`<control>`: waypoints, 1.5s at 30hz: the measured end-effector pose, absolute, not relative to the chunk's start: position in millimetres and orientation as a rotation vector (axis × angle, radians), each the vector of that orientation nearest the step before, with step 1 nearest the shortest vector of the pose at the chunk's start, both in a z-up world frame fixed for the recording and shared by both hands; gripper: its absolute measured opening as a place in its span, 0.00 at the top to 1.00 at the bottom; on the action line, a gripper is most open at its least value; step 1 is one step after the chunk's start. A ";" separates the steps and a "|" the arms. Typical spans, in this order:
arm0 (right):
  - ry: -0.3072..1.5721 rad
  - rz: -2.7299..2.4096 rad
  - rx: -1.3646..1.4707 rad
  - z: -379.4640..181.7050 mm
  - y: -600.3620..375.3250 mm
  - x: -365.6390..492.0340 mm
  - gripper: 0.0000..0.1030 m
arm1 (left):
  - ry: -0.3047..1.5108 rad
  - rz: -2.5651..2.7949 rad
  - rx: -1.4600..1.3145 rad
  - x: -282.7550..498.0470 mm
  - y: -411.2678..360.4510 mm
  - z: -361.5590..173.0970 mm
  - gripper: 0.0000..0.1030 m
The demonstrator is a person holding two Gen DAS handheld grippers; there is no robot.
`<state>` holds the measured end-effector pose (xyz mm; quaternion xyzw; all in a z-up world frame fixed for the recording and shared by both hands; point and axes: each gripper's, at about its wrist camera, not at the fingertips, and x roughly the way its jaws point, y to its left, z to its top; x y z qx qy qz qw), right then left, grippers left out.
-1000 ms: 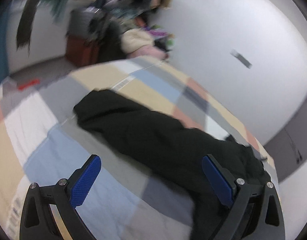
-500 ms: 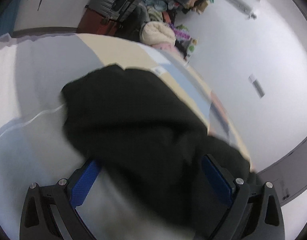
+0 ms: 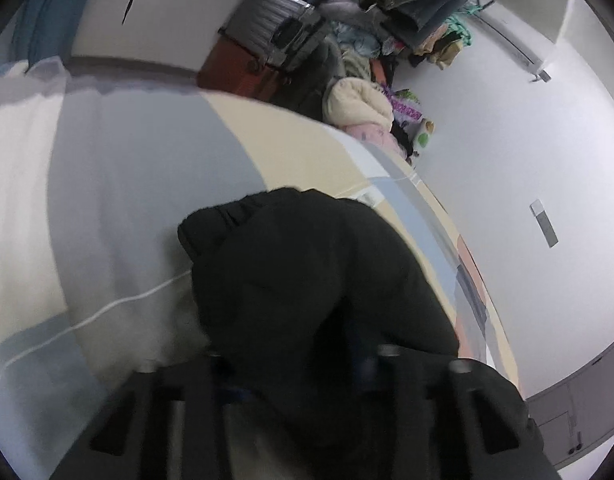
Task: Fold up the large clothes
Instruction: 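Close the left tool on the cuff of the other sleeve, then lift the sleeve with the left tool and swing it over the jacket body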
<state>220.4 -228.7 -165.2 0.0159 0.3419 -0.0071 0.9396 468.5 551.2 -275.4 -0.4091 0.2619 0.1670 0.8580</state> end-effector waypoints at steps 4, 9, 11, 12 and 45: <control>0.694 0.028 0.038 -161.5 -230.0 212.5 0.00 | 0.534 0.378 -0.794 458.6 537.4 -243.1 0.90; 0.691 0.070 0.054 -155.5 -232.3 201.4 0.00 | 0.484 0.417 -0.688 436.2 519.7 -183.7 0.94; 0.680 0.076 0.069 -152.5 -235.4 197.0 0.00 | 0.463 0.410 -0.675 418.9 514.1 -161.4 0.95; 0.672 0.082 0.075 -150.2 -236.4 193.3 0.00 | 0.452 0.412 -0.652 411.9 508.4 -144.9 0.96; 0.558 0.154 0.077 -120.9 -301.6 142.7 0.00 | 0.387 0.098 -0.091 331.3 157.2 105.4 0.96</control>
